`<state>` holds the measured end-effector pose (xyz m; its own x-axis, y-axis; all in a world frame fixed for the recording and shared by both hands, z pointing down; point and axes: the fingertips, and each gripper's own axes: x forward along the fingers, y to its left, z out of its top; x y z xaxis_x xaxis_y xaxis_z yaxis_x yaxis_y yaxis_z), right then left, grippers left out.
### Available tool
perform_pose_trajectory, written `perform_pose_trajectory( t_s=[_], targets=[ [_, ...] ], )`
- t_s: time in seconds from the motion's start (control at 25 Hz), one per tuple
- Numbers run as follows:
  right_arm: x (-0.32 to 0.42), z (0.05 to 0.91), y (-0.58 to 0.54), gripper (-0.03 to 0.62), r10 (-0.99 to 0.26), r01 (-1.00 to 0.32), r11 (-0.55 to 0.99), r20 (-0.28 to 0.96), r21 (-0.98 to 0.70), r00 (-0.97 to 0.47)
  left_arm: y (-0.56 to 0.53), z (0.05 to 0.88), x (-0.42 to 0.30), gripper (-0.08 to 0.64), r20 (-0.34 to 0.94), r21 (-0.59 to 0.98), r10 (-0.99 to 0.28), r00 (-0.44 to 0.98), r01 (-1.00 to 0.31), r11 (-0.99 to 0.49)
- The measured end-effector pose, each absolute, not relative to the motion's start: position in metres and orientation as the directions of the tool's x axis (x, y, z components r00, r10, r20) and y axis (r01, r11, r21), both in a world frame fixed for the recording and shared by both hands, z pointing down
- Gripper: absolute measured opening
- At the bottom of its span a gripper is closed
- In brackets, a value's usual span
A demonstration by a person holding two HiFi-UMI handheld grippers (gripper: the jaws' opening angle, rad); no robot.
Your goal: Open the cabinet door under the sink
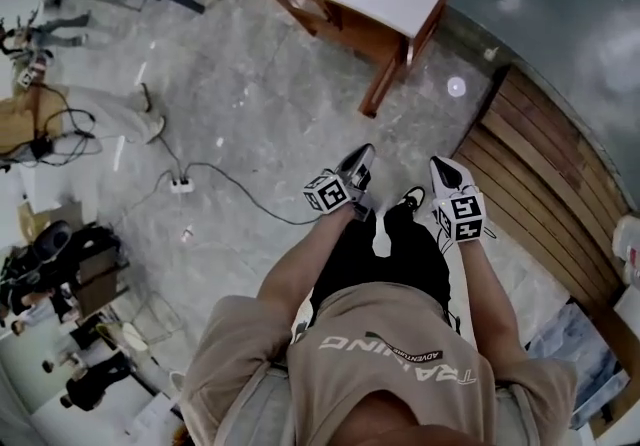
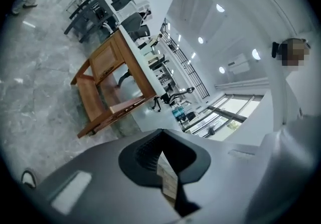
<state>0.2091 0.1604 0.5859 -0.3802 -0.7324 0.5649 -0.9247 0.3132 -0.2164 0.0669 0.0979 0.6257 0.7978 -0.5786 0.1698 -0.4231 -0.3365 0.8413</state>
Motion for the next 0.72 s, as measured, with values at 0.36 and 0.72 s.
perform_pose_trajectory(
  t_s=[0.36,0.72],
  targets=[
    [0.171,0.539,0.166,0.002,-0.75,-0.925,0.327,0.543,-0.193,-0.378,0.099,0.534,0.026,0.014,0.205,0.649,-0.559,0.804,-0.539,-0.537],
    [0.141,0.492,0.151,0.002,-0.783,-0.92,0.354,0.484,-0.169,-0.39,0.074,0.469,0.012,0.014,0.211,0.502,-0.579,0.788,-0.595,-0.627]
  ],
)
